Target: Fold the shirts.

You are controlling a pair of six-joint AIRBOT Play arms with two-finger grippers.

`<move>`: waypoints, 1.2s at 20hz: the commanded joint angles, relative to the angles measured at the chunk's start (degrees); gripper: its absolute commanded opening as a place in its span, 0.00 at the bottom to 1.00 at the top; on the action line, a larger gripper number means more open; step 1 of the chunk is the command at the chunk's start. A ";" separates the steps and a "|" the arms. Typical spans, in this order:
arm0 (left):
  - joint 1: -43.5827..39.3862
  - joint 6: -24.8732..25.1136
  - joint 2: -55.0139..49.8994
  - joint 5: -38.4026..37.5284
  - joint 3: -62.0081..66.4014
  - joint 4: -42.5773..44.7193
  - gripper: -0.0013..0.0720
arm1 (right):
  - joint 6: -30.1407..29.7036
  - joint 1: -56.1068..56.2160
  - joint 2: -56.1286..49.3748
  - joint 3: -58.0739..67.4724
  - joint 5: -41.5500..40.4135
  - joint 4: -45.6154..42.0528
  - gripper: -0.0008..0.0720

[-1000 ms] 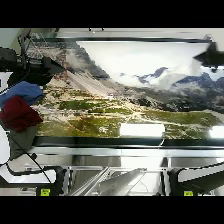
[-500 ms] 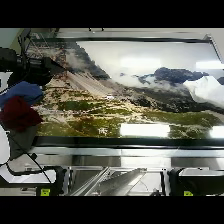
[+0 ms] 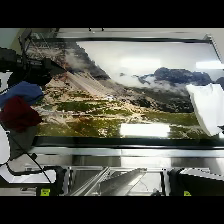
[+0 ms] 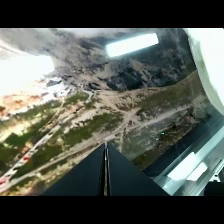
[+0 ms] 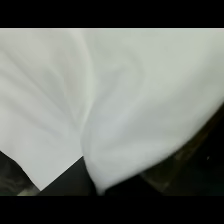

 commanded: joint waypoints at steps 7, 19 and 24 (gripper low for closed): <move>-0.02 0.11 0.00 0.55 0.00 0.00 0.03 | 8.48 -2.64 5.75 -0.44 15.39 -13.31 0.99; 0.09 0.07 0.42 3.74 8.22 0.02 0.03 | 1.79 18.43 29.99 1.73 15.41 10.73 0.04; -3.72 0.92 9.88 2.73 -13.64 0.11 0.03 | -1.66 37.11 45.88 -15.39 11.96 10.71 0.04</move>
